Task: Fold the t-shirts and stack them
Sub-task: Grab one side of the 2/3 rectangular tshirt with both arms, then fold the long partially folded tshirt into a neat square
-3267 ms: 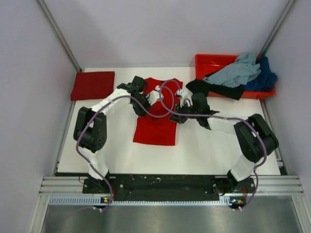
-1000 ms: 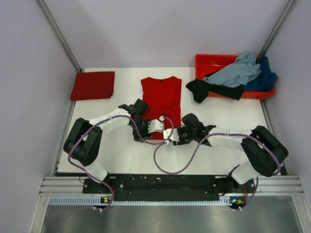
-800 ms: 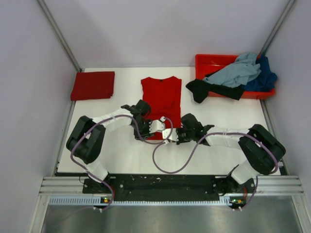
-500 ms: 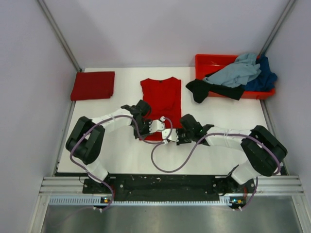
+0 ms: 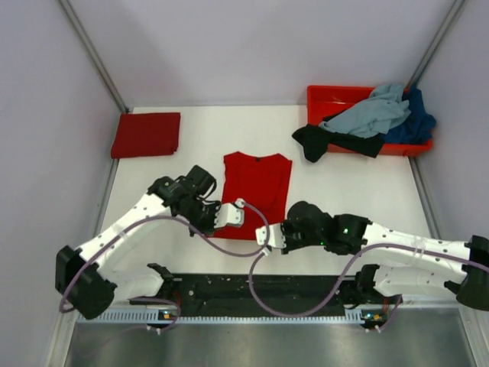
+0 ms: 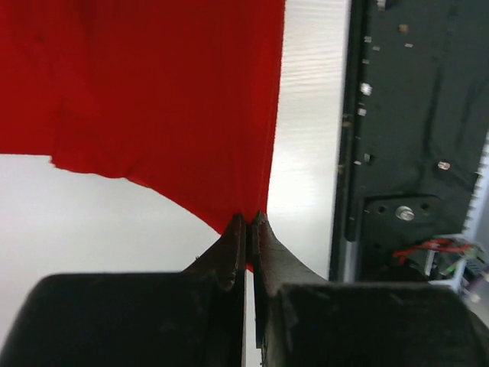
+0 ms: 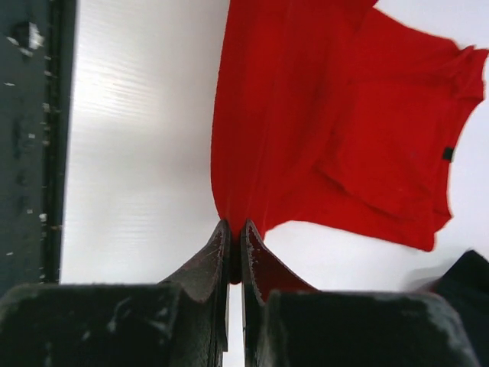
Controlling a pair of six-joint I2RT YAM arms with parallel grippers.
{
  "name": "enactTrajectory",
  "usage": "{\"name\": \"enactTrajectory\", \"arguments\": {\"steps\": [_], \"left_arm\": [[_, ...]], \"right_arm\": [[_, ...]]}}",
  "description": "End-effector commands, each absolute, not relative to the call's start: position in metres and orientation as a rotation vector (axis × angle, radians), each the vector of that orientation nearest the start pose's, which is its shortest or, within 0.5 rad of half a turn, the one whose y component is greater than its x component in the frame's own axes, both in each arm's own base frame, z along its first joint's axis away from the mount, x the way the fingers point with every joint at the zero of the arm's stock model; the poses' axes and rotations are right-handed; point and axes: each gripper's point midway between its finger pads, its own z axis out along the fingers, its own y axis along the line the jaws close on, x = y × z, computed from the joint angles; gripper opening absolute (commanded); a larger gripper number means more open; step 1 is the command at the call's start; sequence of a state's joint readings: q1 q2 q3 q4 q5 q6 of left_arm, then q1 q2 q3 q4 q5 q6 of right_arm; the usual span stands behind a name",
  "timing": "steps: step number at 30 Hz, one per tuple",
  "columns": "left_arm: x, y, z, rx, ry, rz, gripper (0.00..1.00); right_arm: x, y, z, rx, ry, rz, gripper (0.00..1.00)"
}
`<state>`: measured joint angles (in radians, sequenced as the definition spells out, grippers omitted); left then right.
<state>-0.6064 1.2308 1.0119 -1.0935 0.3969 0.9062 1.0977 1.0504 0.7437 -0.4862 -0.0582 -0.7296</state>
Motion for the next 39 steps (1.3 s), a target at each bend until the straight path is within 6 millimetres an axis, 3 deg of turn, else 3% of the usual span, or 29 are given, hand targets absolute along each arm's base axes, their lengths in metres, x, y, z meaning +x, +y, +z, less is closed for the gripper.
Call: {"name": "enactTrajectory", "arguments": {"steps": [1, 4, 9, 13, 17, 19, 26, 30, 39], "left_arm": [[0.110, -0.131, 0.155, 1.936, 2.053, -0.582, 0.00], [0.101, -0.137, 0.191, 1.864, 1.981, -0.616, 0.00], [0.112, -0.132, 0.195, 1.759, 2.002, -0.518, 0.00], [0.150, -0.133, 0.200, 1.634, 2.091, -0.391, 0.00], [0.205, -0.139, 0.208, 1.506, 2.130, -0.339, 0.00], [0.230, -0.141, 0.204, 1.482, 2.142, -0.320, 0.00], [0.288, -0.149, 0.168, 1.487, 2.290, -0.331, 0.00], [0.320, -0.141, 0.145, 1.416, 2.424, -0.322, 0.00], [0.350, -0.130, 0.100, 1.359, 2.553, -0.303, 0.00]], "right_arm": [[0.111, 0.238, 0.153, -1.977, 1.414, 0.232, 0.00], [0.086, 0.247, 0.180, -1.924, 1.427, 0.410, 0.00], [0.089, 0.246, 0.202, -1.820, 1.449, 0.428, 0.00], [0.122, 0.242, 0.202, -1.726, 1.501, 0.353, 0.00], [0.175, 0.237, 0.204, -1.519, 1.623, 0.344, 0.00], [0.199, 0.235, 0.200, -1.445, 1.668, 0.339, 0.00], [0.272, 0.223, 0.159, -1.303, 1.823, 0.258, 0.00], [0.305, 0.226, 0.142, -1.284, 1.872, 0.239, 0.00], [0.347, 0.231, 0.105, -1.320, 1.960, 0.201, 0.00]]}}
